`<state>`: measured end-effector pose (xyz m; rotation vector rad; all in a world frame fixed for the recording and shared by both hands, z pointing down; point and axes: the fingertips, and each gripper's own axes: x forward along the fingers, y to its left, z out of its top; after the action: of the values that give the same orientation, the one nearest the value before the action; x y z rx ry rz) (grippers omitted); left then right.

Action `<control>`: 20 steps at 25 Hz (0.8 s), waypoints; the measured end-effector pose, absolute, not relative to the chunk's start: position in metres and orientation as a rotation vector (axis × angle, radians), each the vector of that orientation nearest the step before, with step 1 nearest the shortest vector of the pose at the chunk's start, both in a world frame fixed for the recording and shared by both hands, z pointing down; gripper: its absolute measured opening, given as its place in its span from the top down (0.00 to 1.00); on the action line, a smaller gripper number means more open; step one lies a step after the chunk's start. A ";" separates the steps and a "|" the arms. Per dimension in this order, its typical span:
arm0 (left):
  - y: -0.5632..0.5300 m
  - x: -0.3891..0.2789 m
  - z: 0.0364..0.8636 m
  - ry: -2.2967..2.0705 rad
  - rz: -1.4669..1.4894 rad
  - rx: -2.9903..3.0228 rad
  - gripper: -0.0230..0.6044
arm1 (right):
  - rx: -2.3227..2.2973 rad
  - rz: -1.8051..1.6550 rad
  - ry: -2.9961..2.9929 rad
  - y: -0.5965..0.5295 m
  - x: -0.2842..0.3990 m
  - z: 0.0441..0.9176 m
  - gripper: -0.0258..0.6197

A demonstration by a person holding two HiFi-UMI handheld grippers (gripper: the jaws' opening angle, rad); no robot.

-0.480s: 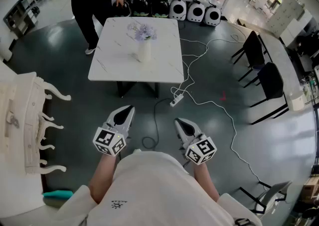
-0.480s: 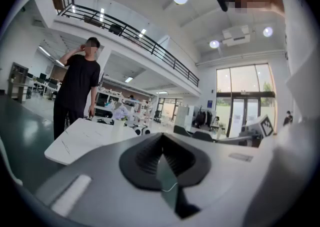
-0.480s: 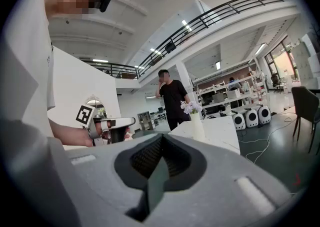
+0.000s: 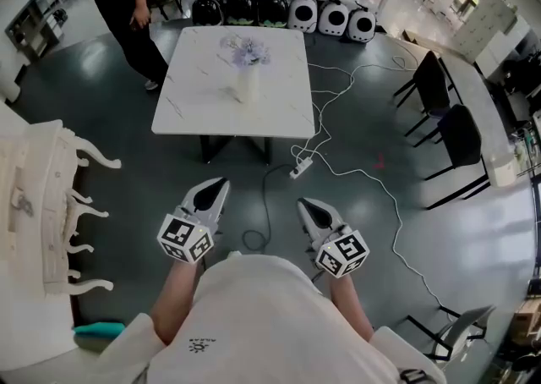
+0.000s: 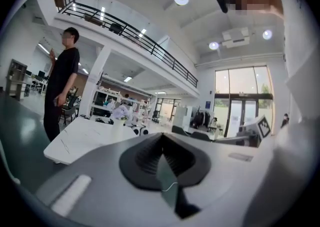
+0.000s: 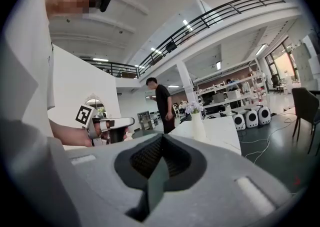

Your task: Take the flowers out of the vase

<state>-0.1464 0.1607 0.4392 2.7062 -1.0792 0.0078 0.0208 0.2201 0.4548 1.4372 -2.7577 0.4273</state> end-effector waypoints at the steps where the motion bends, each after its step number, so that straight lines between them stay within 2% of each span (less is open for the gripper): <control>1: 0.161 -0.147 0.438 -1.076 0.006 2.709 0.98 | 1.444 0.430 -2.759 0.220 0.020 0.454 0.96; 20: 0.155 -0.179 0.439 -1.042 -0.005 2.731 0.98 | 1.499 0.460 -2.781 0.216 -0.007 0.450 0.96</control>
<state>-0.1787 0.1546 0.4395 2.7311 -1.0424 -0.0047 -0.0066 0.2159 0.4499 1.4990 -2.7813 0.4601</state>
